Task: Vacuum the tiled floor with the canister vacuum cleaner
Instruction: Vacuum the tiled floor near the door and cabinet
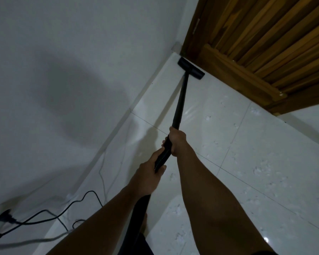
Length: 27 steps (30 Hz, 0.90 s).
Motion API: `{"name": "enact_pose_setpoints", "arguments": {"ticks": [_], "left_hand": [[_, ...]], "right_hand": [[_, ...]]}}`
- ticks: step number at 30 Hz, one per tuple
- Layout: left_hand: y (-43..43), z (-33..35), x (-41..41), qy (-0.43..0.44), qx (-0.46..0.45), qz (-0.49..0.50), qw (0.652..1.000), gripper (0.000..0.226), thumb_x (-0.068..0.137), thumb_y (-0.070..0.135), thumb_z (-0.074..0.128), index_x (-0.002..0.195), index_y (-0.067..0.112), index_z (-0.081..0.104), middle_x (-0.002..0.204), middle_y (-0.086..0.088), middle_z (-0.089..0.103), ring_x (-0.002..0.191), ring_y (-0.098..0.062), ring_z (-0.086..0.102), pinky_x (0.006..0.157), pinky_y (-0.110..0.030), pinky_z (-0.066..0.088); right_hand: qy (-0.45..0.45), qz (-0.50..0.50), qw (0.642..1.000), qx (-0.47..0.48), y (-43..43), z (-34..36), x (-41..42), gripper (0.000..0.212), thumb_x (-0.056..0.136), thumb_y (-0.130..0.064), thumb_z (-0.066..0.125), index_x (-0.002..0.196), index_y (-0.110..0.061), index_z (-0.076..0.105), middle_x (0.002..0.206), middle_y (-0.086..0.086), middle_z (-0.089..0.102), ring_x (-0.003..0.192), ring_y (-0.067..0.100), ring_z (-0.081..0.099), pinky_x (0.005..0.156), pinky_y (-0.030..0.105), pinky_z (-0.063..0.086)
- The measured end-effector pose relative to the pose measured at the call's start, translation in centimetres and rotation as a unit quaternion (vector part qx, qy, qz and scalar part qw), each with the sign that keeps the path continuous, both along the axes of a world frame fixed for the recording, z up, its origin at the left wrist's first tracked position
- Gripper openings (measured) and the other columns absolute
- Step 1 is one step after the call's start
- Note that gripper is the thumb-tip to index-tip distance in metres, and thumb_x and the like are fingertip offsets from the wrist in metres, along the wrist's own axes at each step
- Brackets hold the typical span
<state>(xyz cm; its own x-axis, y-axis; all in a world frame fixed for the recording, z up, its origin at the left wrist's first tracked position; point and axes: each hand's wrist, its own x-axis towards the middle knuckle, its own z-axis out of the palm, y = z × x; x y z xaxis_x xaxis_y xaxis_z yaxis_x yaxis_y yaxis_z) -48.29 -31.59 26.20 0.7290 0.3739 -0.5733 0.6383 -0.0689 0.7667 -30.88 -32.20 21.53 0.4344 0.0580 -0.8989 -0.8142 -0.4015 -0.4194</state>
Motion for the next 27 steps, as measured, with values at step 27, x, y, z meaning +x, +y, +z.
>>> {"name": "enact_pose_setpoints", "arguments": {"ticks": [27], "left_hand": [[-17.7,8.7,-26.7,-0.036,0.056,-0.034,0.997,0.059,0.103,0.035,0.044,0.151,0.052,0.015,0.103,-0.009,0.073,0.084,-0.021,0.071,0.079,-0.041,0.059]], "right_hand": [[-0.155,0.056,0.986,-0.003,-19.0,10.9,-28.1,0.071,0.097,-0.016,0.052,0.157,-0.038,0.021,0.09,0.009,0.064,0.056,0.024,0.059,0.056,0.036,0.059]]}}
